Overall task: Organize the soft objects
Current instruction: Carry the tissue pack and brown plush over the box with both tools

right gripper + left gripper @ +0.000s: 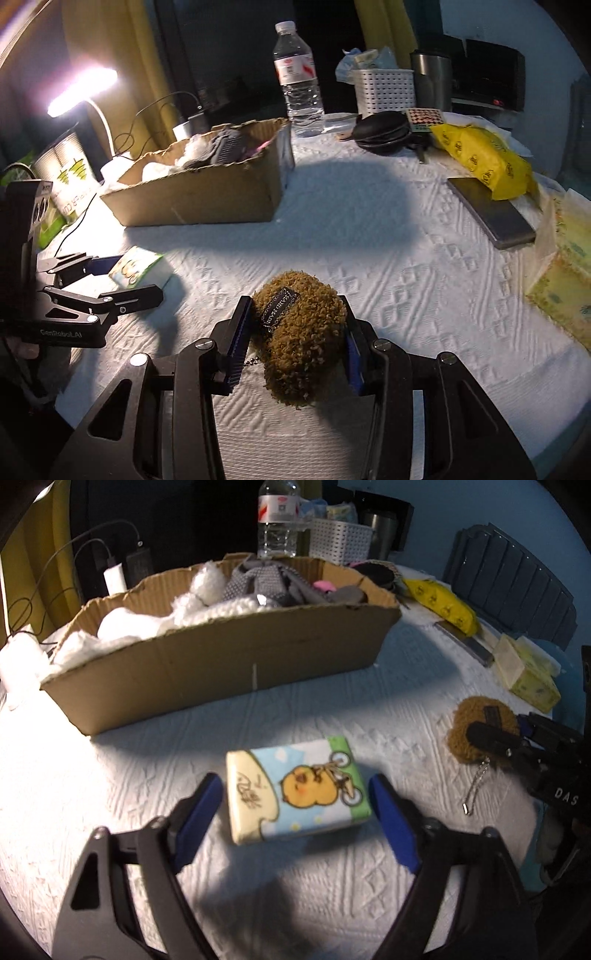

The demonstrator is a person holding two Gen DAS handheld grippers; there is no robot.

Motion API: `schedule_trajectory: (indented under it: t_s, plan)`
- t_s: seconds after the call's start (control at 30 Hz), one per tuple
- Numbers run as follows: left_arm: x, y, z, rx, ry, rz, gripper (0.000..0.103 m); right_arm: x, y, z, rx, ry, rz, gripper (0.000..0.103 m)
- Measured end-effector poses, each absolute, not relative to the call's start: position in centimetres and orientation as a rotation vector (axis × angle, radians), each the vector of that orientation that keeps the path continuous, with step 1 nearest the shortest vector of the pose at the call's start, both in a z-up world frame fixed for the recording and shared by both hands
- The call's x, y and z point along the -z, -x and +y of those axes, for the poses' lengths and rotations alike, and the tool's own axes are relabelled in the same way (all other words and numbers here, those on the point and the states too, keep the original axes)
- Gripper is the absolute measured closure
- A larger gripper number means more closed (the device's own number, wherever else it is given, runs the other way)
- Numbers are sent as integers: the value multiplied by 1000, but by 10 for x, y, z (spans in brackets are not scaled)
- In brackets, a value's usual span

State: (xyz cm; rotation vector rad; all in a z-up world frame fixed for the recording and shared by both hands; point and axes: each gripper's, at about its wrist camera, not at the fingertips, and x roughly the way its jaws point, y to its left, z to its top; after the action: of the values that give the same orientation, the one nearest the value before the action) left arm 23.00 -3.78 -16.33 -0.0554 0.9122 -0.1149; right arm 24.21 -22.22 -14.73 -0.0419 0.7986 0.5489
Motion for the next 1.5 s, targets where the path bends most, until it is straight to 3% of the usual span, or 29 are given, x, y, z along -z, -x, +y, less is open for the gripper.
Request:
schedule_trajectory:
  t_s: [0.73,1.5]
  plan:
    - [112,-197,2,141,78,791,31,99,-236,-182,-586,78,703,59]
    - [64,-246,36,88,116,664,31,37,-291,-135,-659,75,586,59]
